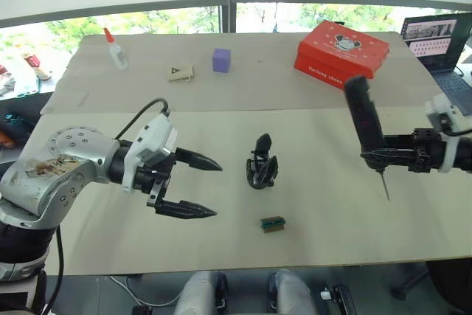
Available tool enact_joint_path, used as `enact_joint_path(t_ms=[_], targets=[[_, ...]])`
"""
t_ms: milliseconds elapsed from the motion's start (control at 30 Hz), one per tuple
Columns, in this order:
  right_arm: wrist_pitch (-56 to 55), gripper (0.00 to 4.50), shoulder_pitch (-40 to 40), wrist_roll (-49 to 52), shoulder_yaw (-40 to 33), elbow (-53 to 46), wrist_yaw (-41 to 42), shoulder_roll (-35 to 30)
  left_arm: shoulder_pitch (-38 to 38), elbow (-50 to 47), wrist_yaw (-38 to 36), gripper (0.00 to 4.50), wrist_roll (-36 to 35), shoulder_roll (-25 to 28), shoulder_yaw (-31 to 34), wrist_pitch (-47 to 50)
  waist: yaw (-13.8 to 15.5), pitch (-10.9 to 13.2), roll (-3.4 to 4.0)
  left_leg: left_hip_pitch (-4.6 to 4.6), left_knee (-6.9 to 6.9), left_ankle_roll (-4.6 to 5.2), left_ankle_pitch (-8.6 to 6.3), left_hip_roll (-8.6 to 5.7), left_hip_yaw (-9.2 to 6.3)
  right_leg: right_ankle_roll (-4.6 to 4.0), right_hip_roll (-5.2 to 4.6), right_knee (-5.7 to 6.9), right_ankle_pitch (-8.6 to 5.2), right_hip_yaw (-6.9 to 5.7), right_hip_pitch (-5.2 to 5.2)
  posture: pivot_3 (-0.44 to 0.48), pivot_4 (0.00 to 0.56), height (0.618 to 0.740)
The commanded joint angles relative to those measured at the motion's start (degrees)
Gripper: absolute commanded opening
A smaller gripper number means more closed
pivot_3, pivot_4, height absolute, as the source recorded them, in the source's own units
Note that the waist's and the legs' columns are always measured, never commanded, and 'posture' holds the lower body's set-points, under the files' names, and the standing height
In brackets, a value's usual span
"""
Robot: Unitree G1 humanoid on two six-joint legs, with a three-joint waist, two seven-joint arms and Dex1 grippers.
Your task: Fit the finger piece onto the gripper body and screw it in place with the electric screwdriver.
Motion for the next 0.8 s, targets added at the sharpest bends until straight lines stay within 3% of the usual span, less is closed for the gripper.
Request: enact_joint_path(t_ms=[33,167,267,500,667,800], targets=[[4.7,1.94,4.3,10.6,-6.1,-19.2,-9.9,5.8,1.3,-0.9,-2.7,4.5,3.0,0.6,-0.5,-5.0,0.3,0.0,0.0,0.0,0.07,0.0,0.0,-0.01,0.02,0.0,0.0,0.01,0.0,0.02,0.01,0.0,0.15,0.74],[6.2,1.94,10.7,20.2,-8.7,-35.2,-19.0,12.6,5.0,-0.1,-4.0,4.5,10.3,-0.2,-2.4,-14.7,1.1,0.0,0.01,-0.01,0.12,0.01,0.0,-0.16,0.01,0.0,-0.1,0.06,0.0,0.1,-0.01,0.0,0.15,0.74],[2.4,1.94,15.3,23.3,-8.3,-44.9,-24.8,17.2,7.3,0.3,-1.8,4.5,11.2,-2.7,-2.9,-16.3,1.3,0.0,-0.02,-0.04,0.06,0.02,0.0,-0.21,-0.02,0.01,-0.1,0.0,0.0,0.06,-0.01,0.0,0.15,0.74],[1.2,1.94,22.2,25.5,-7.1,-49.7,-37.1,21.7,10.9,2.0,3.0,4.5,15.7,-9.7,-4.4,-22.3,1.3,0.0,-0.09,0.04,0.11,0.05,0.02,-0.21,-0.02,0.01,-0.09,0.07,0.0,0.09,0.04,0.0,0.15,0.74],[-3.6,1.94,26.9,22.4,-3.2,-48.8,-35.5,23.2,12.7,4.3,3.5,4.5,18.0,-12.2,-5.4,-26.4,0.9,0.0,-0.08,0.04,0.08,0.05,0.02,-0.22,-0.01,0.01,-0.07,0.11,0.0,0.1,0.0,0.0,0.15,0.74],[-12.3,1.94,30.0,17.0,0.1,-46.0,-27.9,23.5,15.2,4.7,3.3,4.5,19.9,-13.0,-6.5,-30.3,0.7,0.0,-0.08,0.09,0.05,0.05,0.02,-0.23,0.01,0.01,-0.06,0.09,-0.01,0.11,0.01,0.0,0.15,0.74]])
